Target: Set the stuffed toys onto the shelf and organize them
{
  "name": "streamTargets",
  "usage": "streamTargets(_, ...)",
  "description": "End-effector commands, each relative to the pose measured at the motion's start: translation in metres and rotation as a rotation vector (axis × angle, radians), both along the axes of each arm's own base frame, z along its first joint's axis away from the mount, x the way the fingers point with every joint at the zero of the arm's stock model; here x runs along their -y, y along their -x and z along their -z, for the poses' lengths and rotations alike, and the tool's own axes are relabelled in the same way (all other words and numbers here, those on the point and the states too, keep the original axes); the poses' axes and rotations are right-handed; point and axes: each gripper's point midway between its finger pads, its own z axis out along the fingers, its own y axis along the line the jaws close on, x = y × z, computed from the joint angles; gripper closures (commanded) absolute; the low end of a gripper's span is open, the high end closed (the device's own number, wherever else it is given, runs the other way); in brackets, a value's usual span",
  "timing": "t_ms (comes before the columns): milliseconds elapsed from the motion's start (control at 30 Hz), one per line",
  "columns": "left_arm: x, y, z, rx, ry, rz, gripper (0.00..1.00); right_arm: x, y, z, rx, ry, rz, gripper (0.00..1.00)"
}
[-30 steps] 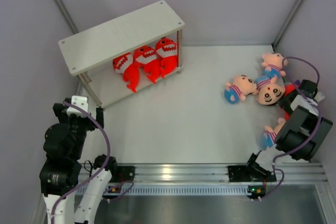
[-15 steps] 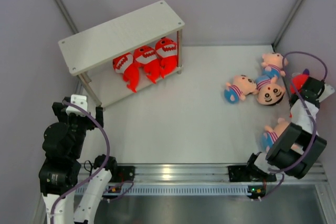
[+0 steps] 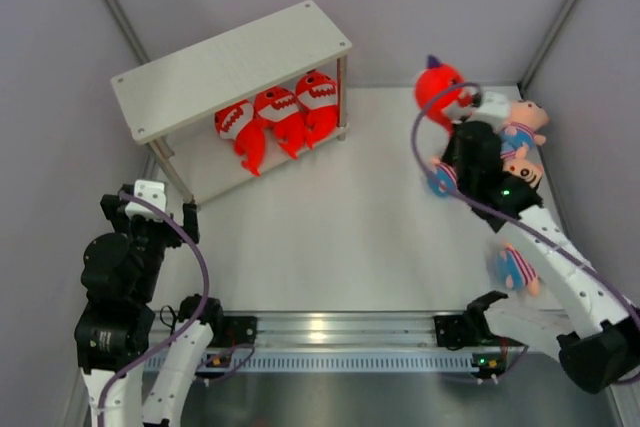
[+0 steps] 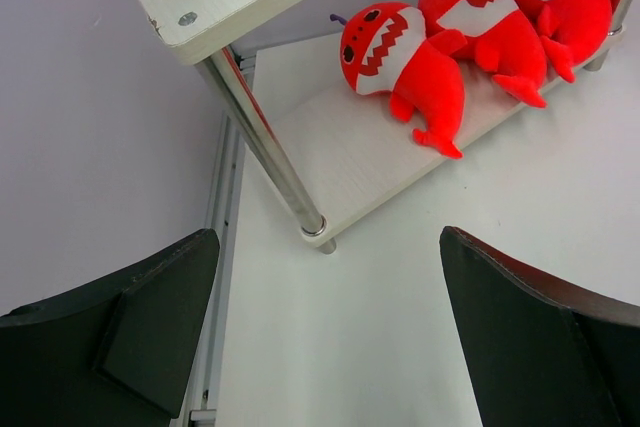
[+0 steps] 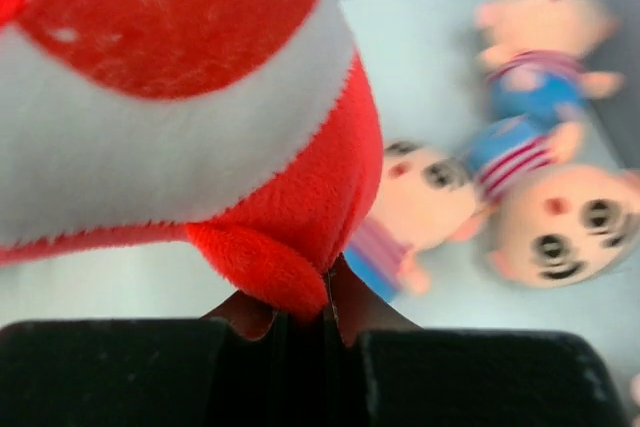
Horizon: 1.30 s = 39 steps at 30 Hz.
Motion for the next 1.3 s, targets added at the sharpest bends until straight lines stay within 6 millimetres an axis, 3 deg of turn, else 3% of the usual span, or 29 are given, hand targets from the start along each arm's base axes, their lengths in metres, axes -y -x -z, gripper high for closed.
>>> streamTargets(0, 0.001, -0.001, -0.017, 0.05, 0.025, 0.0, 0.02, -0.087, 0.02, 0.074, -0.189, 0.153, -0.135, 1.0)
streamTargets(33, 0.0, -0.001, -0.018, 0.052, 0.023, -0.009, 0.02, -0.111, 0.023, 0.109, -0.277, 0.219, -0.181, 1.0)
streamTargets(100, -0.001, -0.001, -0.018, 0.053, 0.02, -0.01, 0.02, -0.153, 0.046, 0.142, -0.337, 0.263, -0.237, 1.0)
streamTargets(133, -0.001, 0.0, -0.02, 0.059, 0.02, -0.013, 0.02, -0.169, 0.049, 0.171, -0.394, 0.308, -0.265, 1.0)
streamTargets(167, -0.002, -0.001, -0.019, 0.055, 0.018, -0.015, 0.02, -0.194, 0.062, 0.183, -0.406, 0.33, -0.329, 1.0)
streamTargets(300, -0.003, 0.0, -0.02, 0.059, 0.014, -0.019, 0.02, -0.249, 0.09, 0.232, -0.486, 0.426, -0.446, 1.0)
streamTargets(367, -0.003, 0.0, -0.018, 0.055, 0.012, -0.02, 0.02, -0.269, 0.104, 0.252, -0.537, 0.472, -0.505, 0.86)
streamTargets(400, -0.003, 0.0, -0.018, 0.055, 0.01, -0.019, 0.02, -0.277, 0.11, 0.253, -0.552, 0.491, -0.533, 0.56)
streamTargets(433, -0.003, 0.0, -0.018, 0.056, 0.01, -0.018, 0.02, -0.281, 0.116, 0.26, -0.571, 0.522, -0.557, 0.44)
streamTargets(500, -0.003, -0.001, -0.015, 0.05, 0.009, -0.017, 0.02, -0.296, 0.138, 0.261, -0.58, 0.59, -0.674, 0.24)
streamTargets(600, -0.001, -0.002, -0.012, 0.042, 0.008, -0.011, 0.02, -0.321, 0.175, 0.244, -0.582, 0.623, -0.876, 0.18)
streamTargets(700, 0.0, -0.003, -0.009, 0.036, 0.013, -0.005, 0.02, -0.34, 0.21, 0.217, -0.582, 0.524, -1.057, 0.13)
streamTargets(733, 0.0, -0.002, -0.01, 0.038, 0.013, -0.002, 0.02, -0.344, 0.215, 0.2, -0.559, 0.463, -1.103, 0.13)
streamTargets(867, 0.001, -0.003, -0.009, 0.035, 0.016, -0.002, 0.02, -0.362, 0.24, 0.165, -0.5, 0.22, -1.292, 0.1)
streamTargets(933, 0.0, -0.003, -0.009, 0.033, 0.014, -0.005, 0.02, -0.356, 0.246, 0.153, -0.471, 0.1, -1.329, 0.09)
streamTargets(967, 0.0, -0.003, -0.01, 0.036, 0.014, -0.007, 0.02, -0.361, 0.241, 0.141, -0.423, 0.013, -1.323, 0.09)
streamTargets(1000, 0.0, -0.003, -0.01, 0.035, 0.013, -0.005, 0.02, -0.347, 0.238, 0.143, -0.41, -0.058, -1.296, 0.07)
streamTargets(1100, 0.001, -0.003, -0.009, 0.033, 0.018, -0.001, 0.02, -0.321, 0.197, 0.152, -0.41, -0.427, -1.119, 0.07)
streamTargets(1133, 0.001, -0.004, -0.008, 0.03, 0.021, 0.0, 0.02, -0.306, 0.172, 0.155, -0.425, -0.582, -1.013, 0.08)
streamTargets(1200, 0.002, -0.003, -0.009, 0.035, 0.023, 0.003, 0.02, -0.29, 0.149, 0.165, -0.385, -0.654, -0.94, 0.1)
streamTargets(1267, 0.002, -0.003, -0.009, 0.033, 0.024, 0.003, 0.02, -0.279, 0.129, 0.176, -0.377, -0.572, -0.87, 0.1)
